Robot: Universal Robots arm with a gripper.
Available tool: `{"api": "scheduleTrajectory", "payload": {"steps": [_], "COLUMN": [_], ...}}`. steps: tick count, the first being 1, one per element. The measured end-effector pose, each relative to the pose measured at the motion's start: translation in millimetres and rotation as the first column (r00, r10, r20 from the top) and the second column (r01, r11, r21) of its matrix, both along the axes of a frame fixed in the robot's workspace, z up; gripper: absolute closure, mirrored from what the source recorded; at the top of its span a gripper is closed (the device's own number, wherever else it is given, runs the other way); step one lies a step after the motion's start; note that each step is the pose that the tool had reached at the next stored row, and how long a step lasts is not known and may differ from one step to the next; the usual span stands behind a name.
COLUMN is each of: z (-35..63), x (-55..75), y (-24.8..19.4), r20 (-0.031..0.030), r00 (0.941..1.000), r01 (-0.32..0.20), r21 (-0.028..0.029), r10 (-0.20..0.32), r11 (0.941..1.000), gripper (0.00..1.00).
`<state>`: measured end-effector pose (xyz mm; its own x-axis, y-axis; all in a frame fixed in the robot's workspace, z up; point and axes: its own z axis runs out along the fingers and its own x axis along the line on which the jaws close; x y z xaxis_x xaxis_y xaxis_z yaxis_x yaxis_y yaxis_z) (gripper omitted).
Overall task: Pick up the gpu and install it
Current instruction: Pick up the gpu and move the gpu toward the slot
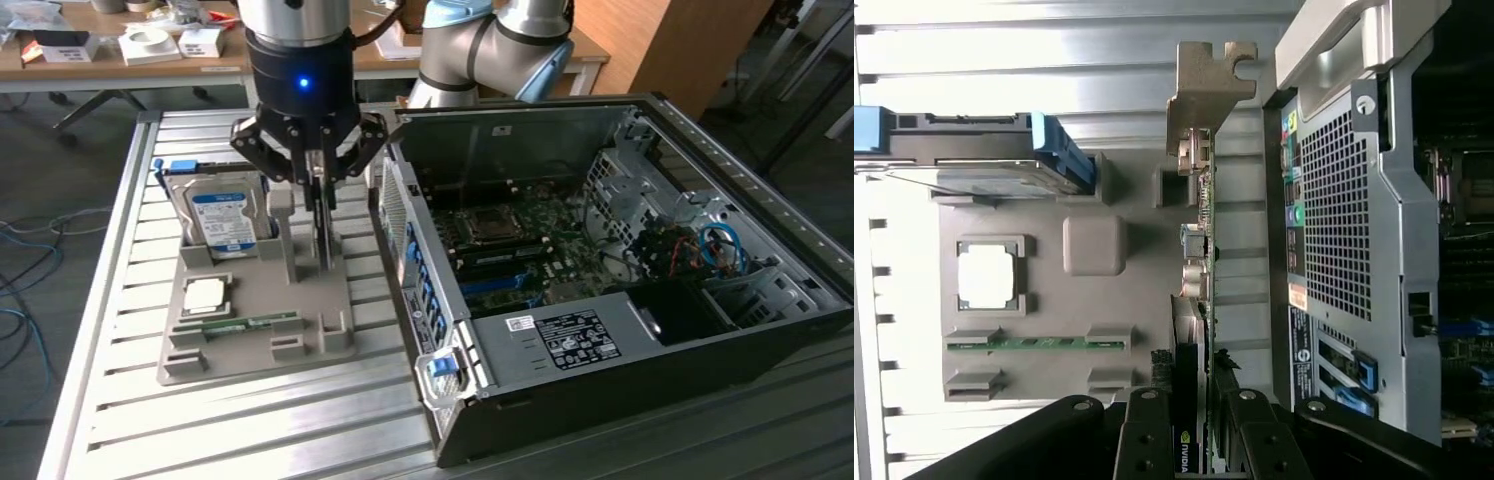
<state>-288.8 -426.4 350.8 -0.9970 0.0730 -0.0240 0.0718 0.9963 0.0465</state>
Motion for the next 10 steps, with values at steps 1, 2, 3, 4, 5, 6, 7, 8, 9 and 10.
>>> {"api": "scheduleTrajectory", "payload": {"steps": [1,2,3,4,5,6,7,8,9,10], "z": [0.7,0.6,0.6,0.6,0.8,1.8,3.8,6.3,9.1,12.3], "x": [0.0,0.0,0.0,0.0,0.0,0.0,0.0,0.0,0.0,0.0], "y": [0.0,0.0,0.0,0.0,0.0,0.0,0.0,0.0,0.0,0.0], "r20": [0.0,0.0001,0.0002,0.0001,0.0,-0.0002,-0.0002,0.0,-0.0001,0.0], "r00": [1.0,1.0,1.0,1.0,1.0,1.0,1.0,1.0,1.0,1.0], "r01": [0.0,0.0,0.0,0.0,0.0,0.0,0.0,0.0,0.0,0.0], "r21": [0.0,0.0001,0.0001,0.0001,0.0,-0.0002,-0.0002,-0.0001,-0.0001,0.0], "r10": [0.0,0.0,0.0,0.0,0.0,0.0,0.0,0.0,0.0,0.0], "r11": [1.0,1.0,1.0,1.0,1.0,1.0,1.0,1.0,1.0,1.0], "gripper": [0.74,0.74,0.74,0.74,0.74,0.74,0.74,0.74,0.74,0.74]}}
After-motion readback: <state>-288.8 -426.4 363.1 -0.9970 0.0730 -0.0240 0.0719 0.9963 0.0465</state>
